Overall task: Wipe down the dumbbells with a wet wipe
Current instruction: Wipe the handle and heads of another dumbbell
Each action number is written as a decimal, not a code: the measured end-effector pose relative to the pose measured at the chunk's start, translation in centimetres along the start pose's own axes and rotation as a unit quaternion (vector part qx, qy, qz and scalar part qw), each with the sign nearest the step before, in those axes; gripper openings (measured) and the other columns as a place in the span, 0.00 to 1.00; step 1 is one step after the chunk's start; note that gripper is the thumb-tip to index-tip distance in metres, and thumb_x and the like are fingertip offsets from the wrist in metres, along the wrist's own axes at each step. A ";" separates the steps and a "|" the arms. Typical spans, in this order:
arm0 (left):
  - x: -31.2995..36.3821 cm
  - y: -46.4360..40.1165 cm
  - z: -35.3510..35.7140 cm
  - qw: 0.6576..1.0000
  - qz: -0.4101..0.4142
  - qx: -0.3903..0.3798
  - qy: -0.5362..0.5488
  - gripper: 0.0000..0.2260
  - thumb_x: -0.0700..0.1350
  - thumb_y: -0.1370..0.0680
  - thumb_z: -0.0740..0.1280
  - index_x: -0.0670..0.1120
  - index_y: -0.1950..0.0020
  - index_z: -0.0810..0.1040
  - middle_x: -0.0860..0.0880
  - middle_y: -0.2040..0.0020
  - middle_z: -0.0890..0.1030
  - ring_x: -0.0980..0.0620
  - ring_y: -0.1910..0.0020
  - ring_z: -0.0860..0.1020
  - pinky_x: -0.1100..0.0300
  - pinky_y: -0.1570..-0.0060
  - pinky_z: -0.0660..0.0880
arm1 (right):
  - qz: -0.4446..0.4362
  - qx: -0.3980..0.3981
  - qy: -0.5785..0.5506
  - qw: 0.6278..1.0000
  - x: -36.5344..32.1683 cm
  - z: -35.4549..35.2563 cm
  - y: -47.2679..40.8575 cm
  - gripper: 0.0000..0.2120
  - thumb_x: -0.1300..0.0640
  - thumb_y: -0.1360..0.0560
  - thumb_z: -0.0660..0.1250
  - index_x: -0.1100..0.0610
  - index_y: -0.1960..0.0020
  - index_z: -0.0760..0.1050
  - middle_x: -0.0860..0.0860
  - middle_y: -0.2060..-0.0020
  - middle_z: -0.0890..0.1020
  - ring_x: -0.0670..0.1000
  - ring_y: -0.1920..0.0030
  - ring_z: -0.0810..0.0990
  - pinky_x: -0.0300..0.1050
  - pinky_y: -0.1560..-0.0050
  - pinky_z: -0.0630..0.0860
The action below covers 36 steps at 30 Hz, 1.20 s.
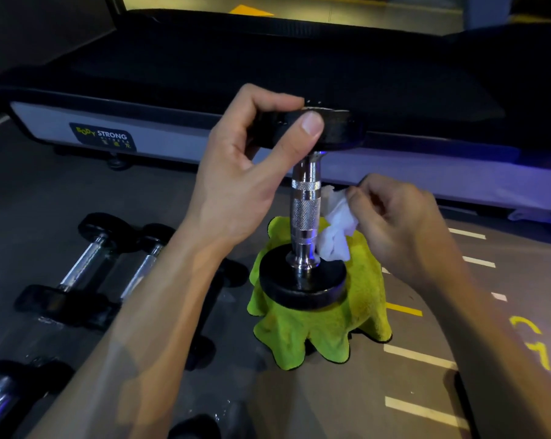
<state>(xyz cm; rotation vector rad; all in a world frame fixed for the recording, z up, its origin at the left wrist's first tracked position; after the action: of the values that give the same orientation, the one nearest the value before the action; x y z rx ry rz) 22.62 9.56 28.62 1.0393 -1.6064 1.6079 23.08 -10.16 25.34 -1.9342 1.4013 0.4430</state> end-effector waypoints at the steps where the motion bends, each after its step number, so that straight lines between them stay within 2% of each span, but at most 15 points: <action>1: 0.0 0.0 0.0 1.000 0.000 0.001 -0.002 0.09 0.45 0.18 0.71 0.44 0.41 0.78 0.57 0.52 0.81 0.60 0.51 0.78 0.63 0.46 0.74 | -0.019 -0.002 0.004 1.000 -0.7 0.1 0.4 0.18 0.55 0.18 0.65 0.57 0.65 0.70 0.50 0.77 0.69 0.51 0.71 0.65 0.41 0.71 0.61; 4: 0.1 0.0 0.0 1.000 -0.001 0.002 -0.006 0.09 0.45 0.18 0.71 0.43 0.41 0.78 0.56 0.51 0.81 0.59 0.51 0.79 0.62 0.45 0.74 | -0.024 -0.074 -0.033 0.996 -2.1 0.7 1.4 0.16 0.56 0.19 0.66 0.55 0.66 0.71 0.45 0.78 0.69 0.46 0.75 0.65 0.35 0.73 0.60; 6: 0.1 0.1 -0.2 1.000 -0.002 0.004 -0.006 0.10 0.46 0.18 0.71 0.43 0.41 0.78 0.56 0.51 0.81 0.58 0.50 0.79 0.62 0.45 0.74 | -0.006 -0.082 -0.066 0.994 -2.2 0.2 1.6 0.14 0.62 0.23 0.67 0.58 0.67 0.72 0.43 0.77 0.70 0.42 0.75 0.66 0.33 0.73 0.60; 9: 0.0 0.0 -0.3 1.000 -0.006 0.009 -0.006 0.10 0.46 0.18 0.71 0.43 0.40 0.78 0.56 0.51 0.81 0.59 0.50 0.79 0.62 0.45 0.74 | -0.012 -0.073 -0.073 0.995 -2.5 0.0 1.7 0.12 0.59 0.27 0.68 0.61 0.68 0.73 0.47 0.68 0.84 0.36 0.70 0.76 0.30 0.70 0.64; 11: 0.0 0.0 -0.2 1.000 -0.008 0.007 -0.009 0.10 0.46 0.18 0.71 0.43 0.41 0.78 0.57 0.51 0.81 0.60 0.50 0.79 0.63 0.45 0.74 | -0.022 -0.051 -0.010 0.998 -2.3 0.5 1.6 0.12 0.55 0.28 0.68 0.58 0.68 0.74 0.51 0.72 0.80 0.45 0.69 0.79 0.38 0.71 0.65; 14: 0.0 0.0 -0.2 1.000 -0.008 0.006 -0.012 0.09 0.46 0.18 0.71 0.43 0.41 0.78 0.58 0.52 0.81 0.61 0.51 0.79 0.64 0.46 0.74 | -0.038 0.034 0.106 0.993 -2.0 0.1 0.2 0.13 0.54 0.25 0.68 0.54 0.66 0.70 0.51 0.75 0.72 0.55 0.72 0.71 0.47 0.67 0.60; 18: 0.0 0.0 -0.2 1.000 -0.009 0.005 -0.013 0.09 0.47 0.18 0.72 0.44 0.40 0.78 0.57 0.50 0.81 0.60 0.49 0.79 0.62 0.44 0.74 | -0.057 -0.016 0.072 0.996 -1.8 0.0 -1.6 0.12 0.54 0.27 0.67 0.55 0.66 0.68 0.50 0.76 0.72 0.51 0.70 0.70 0.34 0.69 0.64; 20: 0.0 0.0 -0.3 1.000 -0.010 0.006 -0.013 0.10 0.47 0.18 0.72 0.44 0.40 0.78 0.56 0.50 0.81 0.59 0.49 0.80 0.62 0.44 0.74 | -0.042 -0.008 0.082 0.996 -1.2 -0.4 -1.8 0.10 0.51 0.30 0.64 0.55 0.65 0.70 0.50 0.75 0.73 0.54 0.70 0.68 0.35 0.69 0.64; 22: 0.0 0.0 -0.3 1.000 -0.011 0.005 -0.015 0.09 0.46 0.18 0.72 0.44 0.40 0.78 0.57 0.50 0.81 0.60 0.49 0.80 0.63 0.44 0.74 | -0.017 -0.008 0.066 0.998 -0.8 -0.4 -1.6 0.08 0.50 0.32 0.64 0.56 0.63 0.75 0.49 0.75 0.75 0.53 0.68 0.71 0.37 0.67 0.67; 25: 0.0 0.0 -0.2 1.000 -0.009 0.005 -0.015 0.09 0.45 0.18 0.71 0.43 0.41 0.78 0.57 0.51 0.81 0.61 0.50 0.79 0.64 0.45 0.74 | 0.008 -0.063 -0.026 0.998 -0.8 0.5 -1.0 0.05 0.52 0.31 0.67 0.53 0.60 0.77 0.45 0.74 0.77 0.46 0.71 0.73 0.38 0.68 0.69; 27: 0.0 -0.1 -0.2 1.000 -0.005 0.008 -0.014 0.08 0.45 0.18 0.72 0.44 0.41 0.78 0.57 0.51 0.81 0.61 0.51 0.79 0.64 0.45 0.74 | 0.051 -0.093 -0.153 0.982 -0.8 1.0 -0.5 0.03 0.57 0.27 0.70 0.55 0.58 0.78 0.45 0.71 0.79 0.45 0.69 0.74 0.40 0.66 0.70; 29: 0.0 0.0 -0.2 1.000 -0.004 0.011 -0.013 0.08 0.46 0.18 0.72 0.45 0.42 0.78 0.56 0.51 0.81 0.61 0.51 0.79 0.65 0.46 0.74 | 0.098 -0.118 -0.223 0.963 -0.4 1.2 0.2 0.06 0.58 0.24 0.69 0.58 0.59 0.77 0.49 0.68 0.78 0.47 0.64 0.74 0.43 0.61 0.69; 31: 0.0 0.0 -0.1 1.000 -0.005 0.011 -0.013 0.08 0.46 0.18 0.72 0.45 0.42 0.78 0.57 0.52 0.81 0.61 0.52 0.79 0.65 0.46 0.73 | 0.154 -0.132 -0.317 0.926 0.0 1.7 0.8 0.08 0.55 0.25 0.66 0.58 0.60 0.75 0.53 0.64 0.78 0.51 0.60 0.76 0.51 0.52 0.72; 33: 0.0 0.0 0.0 1.000 -0.006 0.011 -0.011 0.08 0.45 0.18 0.72 0.44 0.42 0.78 0.58 0.53 0.81 0.62 0.53 0.79 0.65 0.47 0.73 | 0.241 -0.101 -0.430 0.864 0.6 2.7 1.4 0.11 0.52 0.22 0.65 0.58 0.59 0.76 0.53 0.62 0.84 0.53 0.58 0.82 0.58 0.44 0.76; 36: 0.1 -0.1 0.1 1.000 -0.006 0.010 -0.010 0.08 0.45 0.18 0.72 0.44 0.42 0.79 0.59 0.54 0.81 0.62 0.53 0.79 0.66 0.47 0.74 | 0.302 -0.078 -0.480 0.820 0.1 4.4 1.7 0.22 0.44 0.14 0.56 0.56 0.53 0.82 0.56 0.57 0.88 0.59 0.57 0.85 0.59 0.47 0.79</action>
<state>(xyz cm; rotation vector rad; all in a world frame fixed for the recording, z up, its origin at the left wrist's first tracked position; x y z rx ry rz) 22.62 9.43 28.74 1.0773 -1.5977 1.6144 22.03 -7.37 21.61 -0.9782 1.2145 1.6073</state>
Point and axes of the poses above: each hand's wrist, its own y-axis away from the middle knuckle, its own z-axis out of the palm, x = y × z, the point moved 4 cm from there along -y, towards the middle knuckle
